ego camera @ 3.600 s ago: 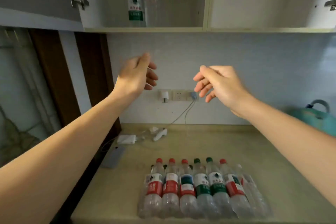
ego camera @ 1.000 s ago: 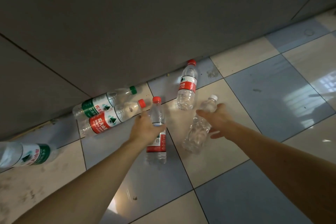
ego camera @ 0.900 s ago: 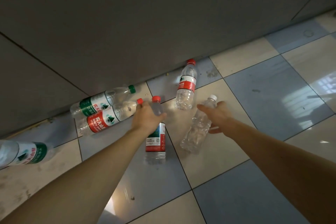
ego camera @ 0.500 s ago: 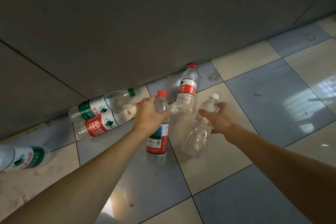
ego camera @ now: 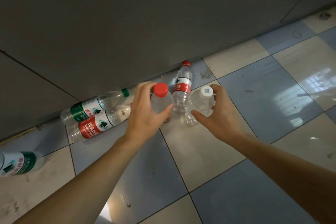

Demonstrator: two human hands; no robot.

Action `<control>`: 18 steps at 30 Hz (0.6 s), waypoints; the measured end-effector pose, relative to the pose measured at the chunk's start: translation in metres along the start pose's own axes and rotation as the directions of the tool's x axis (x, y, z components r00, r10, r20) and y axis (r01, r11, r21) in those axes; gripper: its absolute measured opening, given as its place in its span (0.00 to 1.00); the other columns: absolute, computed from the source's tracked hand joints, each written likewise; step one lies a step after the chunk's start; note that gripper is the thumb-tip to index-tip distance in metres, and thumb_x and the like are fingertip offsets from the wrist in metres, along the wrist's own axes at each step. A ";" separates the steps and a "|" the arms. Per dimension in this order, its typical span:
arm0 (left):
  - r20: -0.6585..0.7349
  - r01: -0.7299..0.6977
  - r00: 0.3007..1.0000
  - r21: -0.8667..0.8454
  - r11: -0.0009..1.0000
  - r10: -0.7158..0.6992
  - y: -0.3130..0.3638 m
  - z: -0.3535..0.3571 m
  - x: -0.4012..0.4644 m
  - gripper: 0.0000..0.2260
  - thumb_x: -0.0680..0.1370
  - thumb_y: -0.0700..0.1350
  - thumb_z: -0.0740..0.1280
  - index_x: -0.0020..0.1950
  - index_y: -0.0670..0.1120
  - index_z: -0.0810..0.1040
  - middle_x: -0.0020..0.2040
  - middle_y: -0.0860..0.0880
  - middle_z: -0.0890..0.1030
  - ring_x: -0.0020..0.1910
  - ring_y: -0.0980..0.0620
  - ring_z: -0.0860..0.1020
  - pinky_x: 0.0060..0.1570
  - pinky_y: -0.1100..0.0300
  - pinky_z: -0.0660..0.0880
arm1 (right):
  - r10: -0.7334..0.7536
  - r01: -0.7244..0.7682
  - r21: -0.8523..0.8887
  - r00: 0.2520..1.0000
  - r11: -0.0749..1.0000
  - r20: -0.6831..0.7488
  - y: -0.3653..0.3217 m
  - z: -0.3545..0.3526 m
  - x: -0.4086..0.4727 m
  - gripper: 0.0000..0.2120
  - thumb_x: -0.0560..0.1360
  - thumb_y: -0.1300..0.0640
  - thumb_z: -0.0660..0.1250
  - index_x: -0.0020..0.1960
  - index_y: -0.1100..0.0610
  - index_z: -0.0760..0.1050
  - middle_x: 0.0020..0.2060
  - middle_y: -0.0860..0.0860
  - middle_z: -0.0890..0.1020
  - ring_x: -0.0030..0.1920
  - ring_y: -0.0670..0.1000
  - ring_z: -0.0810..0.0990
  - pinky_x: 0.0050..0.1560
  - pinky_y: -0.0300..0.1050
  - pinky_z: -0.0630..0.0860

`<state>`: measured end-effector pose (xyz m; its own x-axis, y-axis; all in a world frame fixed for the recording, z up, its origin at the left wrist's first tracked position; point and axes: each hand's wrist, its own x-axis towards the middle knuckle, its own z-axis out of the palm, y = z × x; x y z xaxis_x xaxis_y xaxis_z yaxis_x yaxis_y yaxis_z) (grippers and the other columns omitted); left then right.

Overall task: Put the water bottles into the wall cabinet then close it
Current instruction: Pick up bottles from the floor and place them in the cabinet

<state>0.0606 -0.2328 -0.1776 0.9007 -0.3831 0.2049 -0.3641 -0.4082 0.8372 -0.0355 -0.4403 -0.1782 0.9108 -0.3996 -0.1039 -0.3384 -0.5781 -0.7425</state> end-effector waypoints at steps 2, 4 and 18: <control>0.024 -0.031 0.999 0.006 0.999 0.031 -0.002 0.003 -0.005 0.26 0.69 0.51 0.78 0.63 0.48 0.72 0.59 0.56 0.70 0.60 0.53 0.74 0.61 0.52 0.76 | 0.010 -0.010 0.014 1.000 1.000 -0.011 0.005 0.001 -0.004 0.36 0.69 0.50 0.81 0.67 0.43 0.60 0.61 0.45 0.72 0.57 0.46 0.75 0.49 0.31 0.70; 0.039 -0.022 0.999 0.000 1.000 0.022 -0.004 0.005 -0.009 0.27 0.70 0.51 0.78 0.64 0.50 0.71 0.60 0.54 0.71 0.60 0.53 0.75 0.62 0.54 0.75 | 0.017 -0.017 0.046 1.000 0.999 -0.010 0.009 0.000 -0.006 0.37 0.69 0.48 0.81 0.63 0.36 0.57 0.59 0.43 0.73 0.56 0.45 0.76 0.46 0.30 0.69; 0.264 0.550 0.835 -0.395 0.736 -0.482 -0.054 0.041 -0.025 0.35 0.64 0.44 0.84 0.66 0.53 0.74 0.56 0.56 0.84 0.55 0.59 0.83 0.50 0.64 0.79 | 0.158 -0.247 0.278 0.939 0.928 0.306 0.042 0.014 0.019 0.43 0.64 0.62 0.84 0.73 0.53 0.66 0.62 0.50 0.80 0.61 0.51 0.82 0.59 0.49 0.82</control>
<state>0.0477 -0.2347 -0.2487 0.8655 -0.3417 -0.3662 0.3208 -0.1833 0.9292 -0.0292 -0.4623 -0.2202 0.8742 -0.2490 -0.4169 -0.4728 -0.2401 -0.8479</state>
